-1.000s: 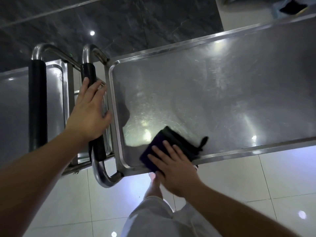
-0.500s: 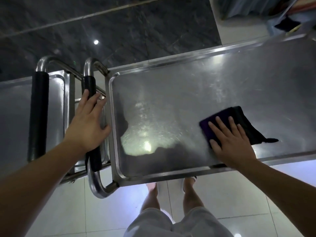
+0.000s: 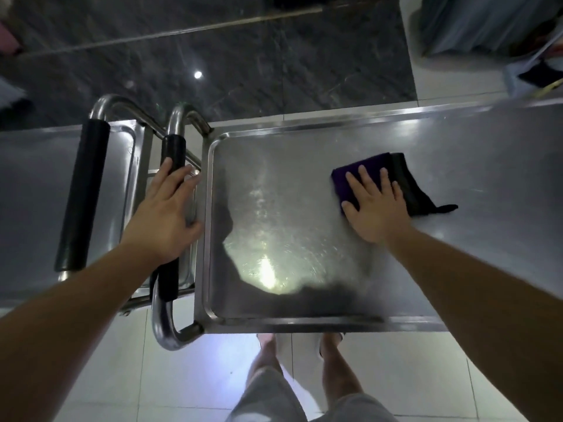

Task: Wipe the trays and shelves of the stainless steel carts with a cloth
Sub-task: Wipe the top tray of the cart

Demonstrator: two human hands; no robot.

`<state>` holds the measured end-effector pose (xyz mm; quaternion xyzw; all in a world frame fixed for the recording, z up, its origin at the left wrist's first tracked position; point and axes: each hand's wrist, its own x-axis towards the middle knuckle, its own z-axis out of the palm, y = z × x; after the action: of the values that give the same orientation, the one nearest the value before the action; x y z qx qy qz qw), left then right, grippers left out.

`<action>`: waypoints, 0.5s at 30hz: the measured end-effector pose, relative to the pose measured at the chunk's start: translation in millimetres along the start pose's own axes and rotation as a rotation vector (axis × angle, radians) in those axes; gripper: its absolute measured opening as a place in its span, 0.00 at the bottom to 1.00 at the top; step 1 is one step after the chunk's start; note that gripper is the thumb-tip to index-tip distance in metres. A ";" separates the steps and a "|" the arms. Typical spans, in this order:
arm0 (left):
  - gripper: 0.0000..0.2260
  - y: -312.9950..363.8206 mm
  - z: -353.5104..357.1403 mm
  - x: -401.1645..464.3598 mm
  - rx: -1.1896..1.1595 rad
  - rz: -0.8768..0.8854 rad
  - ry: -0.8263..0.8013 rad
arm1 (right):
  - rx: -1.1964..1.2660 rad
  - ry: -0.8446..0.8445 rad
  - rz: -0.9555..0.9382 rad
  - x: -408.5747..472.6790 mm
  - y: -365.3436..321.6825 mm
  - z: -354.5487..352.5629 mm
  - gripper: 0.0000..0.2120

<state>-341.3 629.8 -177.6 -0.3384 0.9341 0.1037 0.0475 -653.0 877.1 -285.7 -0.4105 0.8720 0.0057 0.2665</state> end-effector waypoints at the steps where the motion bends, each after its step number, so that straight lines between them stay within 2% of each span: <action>1: 0.40 -0.4 0.2 0.3 0.001 0.001 0.006 | -0.022 -0.002 -0.034 -21.0 2.4 9.7 0.33; 9: 0.39 1.8 -1.9 -0.5 0.019 -0.002 0.008 | -0.083 -0.116 -0.090 -176.0 20.5 85.3 0.32; 15: 0.39 1.0 -2.7 1.5 0.119 -0.007 -0.033 | -0.083 -0.192 -0.068 -198.6 13.7 76.6 0.34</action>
<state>-343.2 629.1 -175.1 -0.3363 0.9365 0.0533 0.0834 -524.2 1045.3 -261.1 -0.4484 0.8269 0.0722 0.3317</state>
